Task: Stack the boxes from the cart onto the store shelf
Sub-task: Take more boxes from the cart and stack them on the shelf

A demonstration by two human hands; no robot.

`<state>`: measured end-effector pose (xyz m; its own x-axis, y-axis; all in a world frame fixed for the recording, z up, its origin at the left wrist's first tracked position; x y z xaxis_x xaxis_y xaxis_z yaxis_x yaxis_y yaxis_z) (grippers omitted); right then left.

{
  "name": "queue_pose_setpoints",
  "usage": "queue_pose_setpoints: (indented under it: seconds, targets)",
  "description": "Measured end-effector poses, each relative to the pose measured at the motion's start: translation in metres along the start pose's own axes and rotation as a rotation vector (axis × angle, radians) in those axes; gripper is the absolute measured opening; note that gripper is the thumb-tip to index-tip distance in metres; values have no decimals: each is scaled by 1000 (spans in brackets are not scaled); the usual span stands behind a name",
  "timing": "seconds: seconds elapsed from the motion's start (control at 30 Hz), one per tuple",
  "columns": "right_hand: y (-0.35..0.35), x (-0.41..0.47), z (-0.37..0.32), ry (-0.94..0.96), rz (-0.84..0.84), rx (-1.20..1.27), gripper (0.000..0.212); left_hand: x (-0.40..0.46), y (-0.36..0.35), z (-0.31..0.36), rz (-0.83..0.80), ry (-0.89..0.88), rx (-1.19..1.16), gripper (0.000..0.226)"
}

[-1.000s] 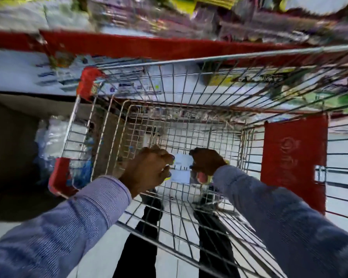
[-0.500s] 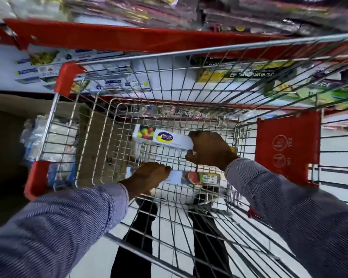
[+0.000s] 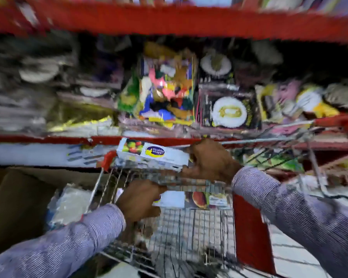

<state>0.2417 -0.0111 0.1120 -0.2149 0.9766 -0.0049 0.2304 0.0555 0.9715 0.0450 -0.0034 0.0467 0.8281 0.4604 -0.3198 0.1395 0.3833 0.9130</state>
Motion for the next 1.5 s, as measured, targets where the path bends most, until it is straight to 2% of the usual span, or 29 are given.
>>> queue_pose_setpoints:
  seconds: [0.07,0.23,0.3,0.6,0.73,0.93,1.13,1.27,1.5]
  targets:
    - [53,4,-7,3,35,-8,44,-10,54,8,73,8,36,70]
    - [185,13,-24,35,123,-94,54,-36,187,31,267,46,166,68]
    - [225,17,-29,41,164,-125,58,-38,228,37,291,55,205,68]
    - [340,36,-23,41,326,-248,39,-27,351,40,397,81,181,69]
    - [365,58,-4,3,331,-285,35,-19,388,43,447,22,140,66]
    - [370,111,44,-117,270,-268,28,2,413,37,437,-20,135,64]
    - [361,141,78,-145,242,-234,29,17,420,28,436,25,126,63]
    - [360,144,92,-163,304,-214,21,25,423,24,437,26,90,63]
    - [374,127,82,-101,406,-190,20,44,449,23,495,0,98,63]
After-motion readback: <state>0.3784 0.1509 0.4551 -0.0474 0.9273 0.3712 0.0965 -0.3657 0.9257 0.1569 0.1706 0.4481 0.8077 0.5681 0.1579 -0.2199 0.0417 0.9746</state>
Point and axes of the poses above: each hand's wrist, its own x-axis towards the middle knuckle, its own y-axis out of the back of the hand, z = x × y, the point moved 4 cm from there along x, towards the middle knuckle, and after that the axes turned 4 degrees about -z, right-handed, at the moved point
